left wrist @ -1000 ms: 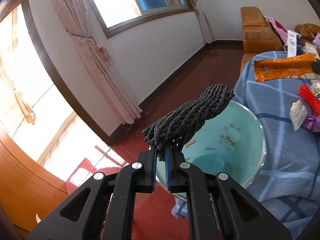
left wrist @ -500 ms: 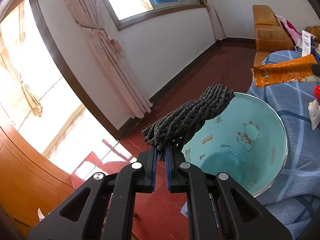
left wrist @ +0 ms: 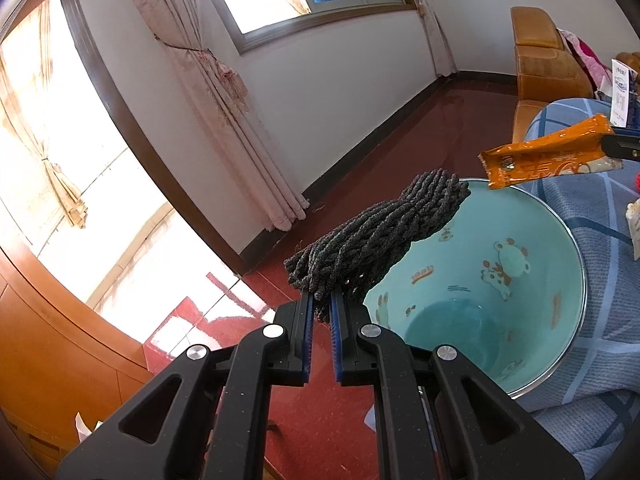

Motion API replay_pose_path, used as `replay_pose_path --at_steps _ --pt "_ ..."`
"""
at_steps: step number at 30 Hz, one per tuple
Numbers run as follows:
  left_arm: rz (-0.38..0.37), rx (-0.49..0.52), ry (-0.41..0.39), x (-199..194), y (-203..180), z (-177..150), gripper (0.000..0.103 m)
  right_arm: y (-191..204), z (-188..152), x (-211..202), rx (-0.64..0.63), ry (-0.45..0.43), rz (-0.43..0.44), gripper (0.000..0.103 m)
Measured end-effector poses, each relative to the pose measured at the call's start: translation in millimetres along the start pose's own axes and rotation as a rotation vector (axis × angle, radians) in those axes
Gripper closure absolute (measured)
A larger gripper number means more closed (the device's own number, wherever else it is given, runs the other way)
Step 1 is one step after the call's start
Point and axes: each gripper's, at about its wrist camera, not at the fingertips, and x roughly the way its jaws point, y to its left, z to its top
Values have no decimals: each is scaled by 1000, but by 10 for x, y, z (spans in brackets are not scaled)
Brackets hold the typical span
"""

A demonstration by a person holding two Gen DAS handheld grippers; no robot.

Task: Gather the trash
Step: 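Open the left tool over the wastebasket while the right tool drops the orange wrapper in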

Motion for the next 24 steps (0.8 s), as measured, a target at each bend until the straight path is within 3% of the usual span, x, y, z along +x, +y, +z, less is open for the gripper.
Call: replay_pose_path --at_steps 18,20,22,24 --pt "-20 3 6 -30 -11 -5 92 67 -4 2 -18 8 23 92" --pt "-29 7 5 -41 -29 -4 81 88 -6 5 -26 13 36 88" --pt "-31 11 0 -49 -47 -3 70 90 -10 -4 -21 8 46 68" --pt "-37 18 -5 -61 -77 -8 64 83 -15 -7 -12 8 56 65"
